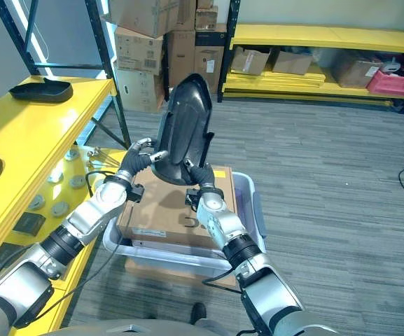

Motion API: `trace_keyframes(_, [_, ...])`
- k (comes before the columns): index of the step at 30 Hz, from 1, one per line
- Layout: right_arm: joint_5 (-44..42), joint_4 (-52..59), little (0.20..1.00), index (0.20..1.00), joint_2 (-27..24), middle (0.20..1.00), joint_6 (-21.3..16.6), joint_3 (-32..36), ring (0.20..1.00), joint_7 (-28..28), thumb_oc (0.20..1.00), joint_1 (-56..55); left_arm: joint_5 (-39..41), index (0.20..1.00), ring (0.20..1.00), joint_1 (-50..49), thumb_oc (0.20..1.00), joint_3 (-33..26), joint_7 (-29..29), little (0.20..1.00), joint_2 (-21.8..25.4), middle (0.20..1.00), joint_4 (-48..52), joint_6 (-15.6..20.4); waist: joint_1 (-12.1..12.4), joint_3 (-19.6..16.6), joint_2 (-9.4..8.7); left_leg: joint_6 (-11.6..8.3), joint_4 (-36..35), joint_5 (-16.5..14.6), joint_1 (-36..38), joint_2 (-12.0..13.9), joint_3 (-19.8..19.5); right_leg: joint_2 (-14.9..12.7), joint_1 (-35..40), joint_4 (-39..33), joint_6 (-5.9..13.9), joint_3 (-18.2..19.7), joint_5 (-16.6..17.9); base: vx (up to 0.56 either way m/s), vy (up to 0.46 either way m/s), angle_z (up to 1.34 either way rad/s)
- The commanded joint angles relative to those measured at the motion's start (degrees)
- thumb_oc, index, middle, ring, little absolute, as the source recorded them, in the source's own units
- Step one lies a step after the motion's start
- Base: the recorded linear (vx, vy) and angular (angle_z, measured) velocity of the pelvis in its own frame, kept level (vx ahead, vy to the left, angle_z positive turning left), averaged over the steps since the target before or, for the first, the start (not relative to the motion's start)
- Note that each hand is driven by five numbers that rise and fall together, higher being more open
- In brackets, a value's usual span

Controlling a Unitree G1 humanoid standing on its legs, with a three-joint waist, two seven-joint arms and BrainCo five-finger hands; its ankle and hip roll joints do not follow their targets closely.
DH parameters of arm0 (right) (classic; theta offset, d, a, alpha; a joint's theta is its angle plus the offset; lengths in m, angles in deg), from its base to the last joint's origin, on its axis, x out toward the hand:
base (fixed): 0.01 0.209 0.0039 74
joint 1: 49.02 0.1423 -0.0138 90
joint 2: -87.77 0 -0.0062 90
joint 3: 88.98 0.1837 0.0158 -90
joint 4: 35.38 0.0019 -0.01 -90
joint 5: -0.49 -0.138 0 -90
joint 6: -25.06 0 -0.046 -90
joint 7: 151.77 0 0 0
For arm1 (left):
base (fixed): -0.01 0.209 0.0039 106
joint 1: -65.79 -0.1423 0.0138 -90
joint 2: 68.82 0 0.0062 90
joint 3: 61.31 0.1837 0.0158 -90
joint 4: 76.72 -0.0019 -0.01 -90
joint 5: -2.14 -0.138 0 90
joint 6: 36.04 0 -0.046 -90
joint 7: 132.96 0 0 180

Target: Move parts from the plastic box to the shelf.

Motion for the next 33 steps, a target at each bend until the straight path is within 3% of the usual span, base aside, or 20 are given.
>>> trace_keyframes(1, [4.05, 1.36, 0.200, 0.200, 0.43, 0.200, -3.18, 2.50, 0.200, -2.12, 0.200, 8.02, 6.32, 1.000, 1.000, 5.57, 1.000, 2.67, 1.52, 1.000, -5.34, 1.000, -2.97, 6.69, 1.79, -2.23, -0.73, -3.11, -0.80, -2.04, -2.14, 2.65, -1.12, -5.60, 3.55, 1.14, 7.88, -0.68, -6.87, 0.00, 0.000, 0.00])
trace_keyframes(10, [5.47, -2.95, 0.200, 0.200, -0.61, 0.200, -4.82, 2.25, 0.200, -1.50, 0.200, 10.31, 24.99, 1.000, 1.000, 3.78, 1.000, 0.42, 6.03, 1.000, -10.87, 1.000, -8.31, 4.26, 2.04, -2.08, -0.78, -3.16, -0.80, -1.84, -2.14, 2.66, -1.23, -5.68, 3.53, 1.18, 7.87, -0.96, -6.53, 0.00, 0.000, 0.00])
trace_keyframes(13, [6.90, -4.26, 0.200, 0.200, -0.14, 0.200, -4.87, 1.39, 0.200, -0.90, 0.200, 11.29, 28.97, 1.000, 1.000, 3.38, 1.000, 0.79, 7.66, 1.000, -13.45, 1.000, -11.28, 1.22, 1.85, -2.19, -0.86, -3.12, -0.80, -1.88, -2.16, 2.64, -1.13, -5.73, 3.39, 1.30, 7.89, -0.94, -6.50, 0.00, 0.000, 0.00])
trace_keyframes(18, [9.96, -6.35, 0.200, 0.200, -0.25, 0.200, -5.11, -0.22, 0.200, 0.97, 0.200, 12.44, 24.72, 1.000, 1.000, 3.51, 1.000, 2.66, 10.17, 1.000, -15.41, 1.000, -16.53, -0.17, 1.60, -2.34, -1.06, -3.09, -0.80, -1.86, -2.26, 2.54, -1.06, -5.67, 3.27, 1.28, 8.03, -0.75, -6.47, 0.00, 0.000, 0.00])
trace_keyframes(21, [14.90, -6.02, 0.200, 0.200, -0.41, 0.200, -3.59, -2.64, 0.200, 3.55, 0.200, 13.07, 22.35, 1.000, 1.000, 3.91, 1.000, 4.06, 10.75, 1.000, -16.09, 1.000, -18.16, -0.71, 1.43, -2.52, -1.26, -3.02, -0.80, -2.03, -2.34, 2.47, -1.04, -5.68, 3.13, 1.22, 8.19, -0.57, -6.51, 0.00, 0.000, 0.00])
trace_keyframes(33, [19.83, -3.27, 0.200, 0.200, 1.02, 0.200, 0.82, -9.64, 0.200, 9.38, 0.200, 12.91, 19.74, 1.000, 1.000, 3.76, 1.000, 6.13, 11.12, 1.000, -15.96, 1.000, -18.65, -1.26, 1.86, -2.50, -1.40, -3.01, -0.80, -2.12, -2.39, 2.40, -1.01, -5.75, 3.21, 1.09, 8.26, -0.58, -6.61, 0.00, 0.000, 0.00])
